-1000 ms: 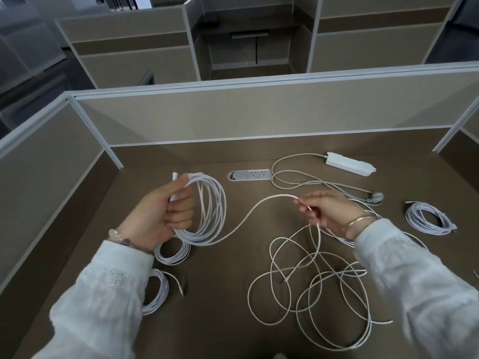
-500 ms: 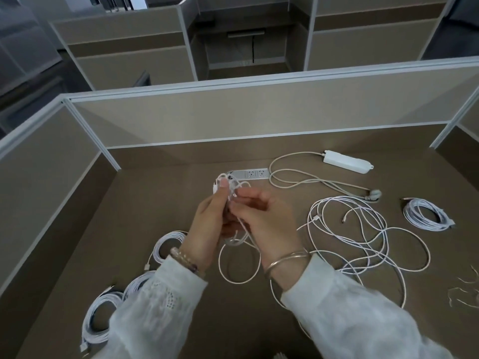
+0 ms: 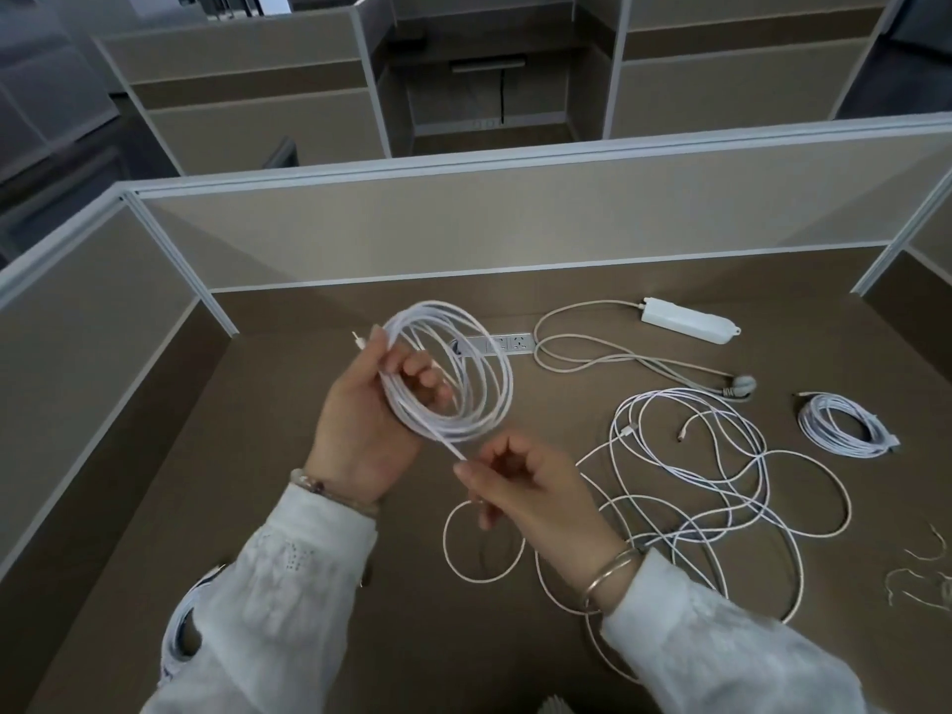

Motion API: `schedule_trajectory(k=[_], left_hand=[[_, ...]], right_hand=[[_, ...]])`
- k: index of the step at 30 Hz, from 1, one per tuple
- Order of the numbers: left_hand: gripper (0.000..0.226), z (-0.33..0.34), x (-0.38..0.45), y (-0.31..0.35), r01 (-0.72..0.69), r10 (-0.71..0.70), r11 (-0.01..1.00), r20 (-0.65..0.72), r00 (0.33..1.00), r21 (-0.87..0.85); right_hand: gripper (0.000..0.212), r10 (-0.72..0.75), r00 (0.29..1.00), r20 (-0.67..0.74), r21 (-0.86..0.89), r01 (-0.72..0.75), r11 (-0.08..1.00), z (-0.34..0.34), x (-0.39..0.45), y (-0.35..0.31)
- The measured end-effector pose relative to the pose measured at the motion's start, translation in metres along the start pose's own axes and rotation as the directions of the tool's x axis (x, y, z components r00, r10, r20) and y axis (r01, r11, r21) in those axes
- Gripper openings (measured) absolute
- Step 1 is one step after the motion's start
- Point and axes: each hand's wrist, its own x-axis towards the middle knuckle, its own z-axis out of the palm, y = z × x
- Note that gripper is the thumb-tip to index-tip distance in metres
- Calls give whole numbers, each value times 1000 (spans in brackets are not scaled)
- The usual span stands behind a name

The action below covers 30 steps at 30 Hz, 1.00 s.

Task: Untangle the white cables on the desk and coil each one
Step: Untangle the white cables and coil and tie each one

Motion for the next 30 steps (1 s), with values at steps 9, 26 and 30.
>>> schedule_trajectory(k=[9,26,30], left_hand=[[43,-18,-3,38,187,-168,979,188,968,-86],[44,-15,-16,71,319,-278,785,-159,947,531],[36,-10,-12,35,332,-275,668,-193,942,666]], right_hand=[[27,267,944,192,-458,-155,876,-87,20,30],[15,385,913,-137,-190,-406,894,-143,62,15],[19,221,898,-381,-172,-303,937,-104,74,-11]])
